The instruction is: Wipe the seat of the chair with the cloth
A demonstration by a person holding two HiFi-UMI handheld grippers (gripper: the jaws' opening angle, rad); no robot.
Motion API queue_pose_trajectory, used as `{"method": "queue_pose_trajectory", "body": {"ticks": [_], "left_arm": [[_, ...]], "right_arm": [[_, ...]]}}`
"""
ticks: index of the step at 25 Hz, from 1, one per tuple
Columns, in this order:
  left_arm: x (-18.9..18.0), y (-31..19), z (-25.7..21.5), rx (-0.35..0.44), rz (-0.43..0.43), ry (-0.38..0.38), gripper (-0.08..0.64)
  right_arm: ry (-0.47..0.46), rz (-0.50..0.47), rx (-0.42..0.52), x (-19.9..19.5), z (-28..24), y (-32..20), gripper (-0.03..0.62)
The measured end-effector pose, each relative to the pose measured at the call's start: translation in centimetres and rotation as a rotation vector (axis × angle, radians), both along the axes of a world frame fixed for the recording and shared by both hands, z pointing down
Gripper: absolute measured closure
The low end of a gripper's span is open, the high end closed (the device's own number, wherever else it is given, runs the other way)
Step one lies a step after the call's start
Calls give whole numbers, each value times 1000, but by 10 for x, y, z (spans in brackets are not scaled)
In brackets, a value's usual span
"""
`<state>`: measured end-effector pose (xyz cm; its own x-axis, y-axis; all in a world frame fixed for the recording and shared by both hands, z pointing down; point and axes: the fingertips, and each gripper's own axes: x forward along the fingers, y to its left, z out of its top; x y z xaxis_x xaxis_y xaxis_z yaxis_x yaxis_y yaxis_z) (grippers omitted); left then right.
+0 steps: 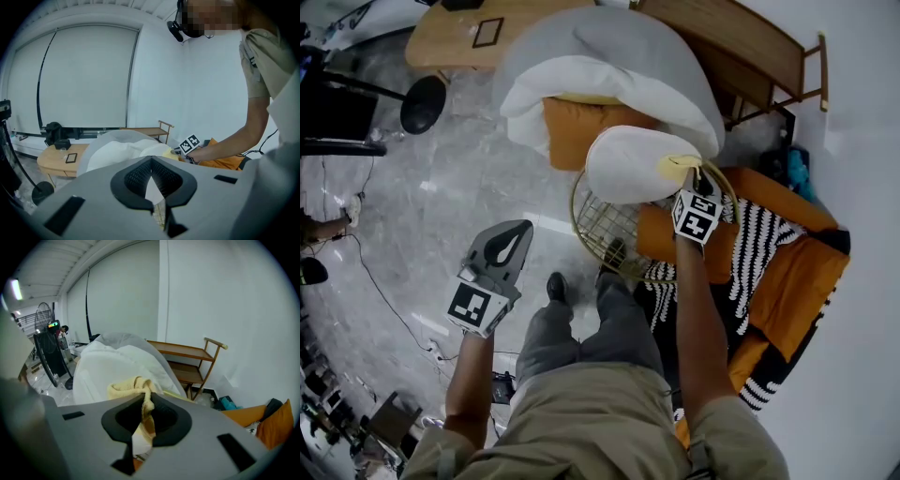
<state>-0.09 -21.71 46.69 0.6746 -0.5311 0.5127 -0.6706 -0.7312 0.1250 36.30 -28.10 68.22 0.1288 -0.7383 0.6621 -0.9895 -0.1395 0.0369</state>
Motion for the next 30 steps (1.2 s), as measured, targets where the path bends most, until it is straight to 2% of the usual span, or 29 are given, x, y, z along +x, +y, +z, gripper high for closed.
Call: {"method": "queue_pose_trajectory", "body": {"ticks": [3,9,11,14,18,22,25,28,30], "left_arm": [[-14,5,-1,-3,-35,-1,543],[-47,15,9,-18,-97,-19,543],[-54,17,14,-24,-111,-24,543],[-59,18,18,-28,-122,-22,543],[-57,18,19,-32,-117,-17,544],[-47,13,15,-27,-85,-16,543],[-33,8,14,-25,-59,-14,543],[-17,4,16,-22,-30,-11,543],[-6,-1,15,-5,-14,-6,543]], "right_arm": [[-37,-74,-7,-54,7,-17,549],[-127,-236,-24,-186,27,-55,549],[-134,-273,-38,-212,33,-62,549],[-133,-281,-44,-220,36,-66,549],[-118,-269,-39,-204,36,-60,549],[-103,-196,-48,-158,39,-47,549],[-81,-81,-60,-92,43,-31,549],[-77,85,-57,-11,43,-7,549],[-90,188,-47,28,38,9,549]]}}
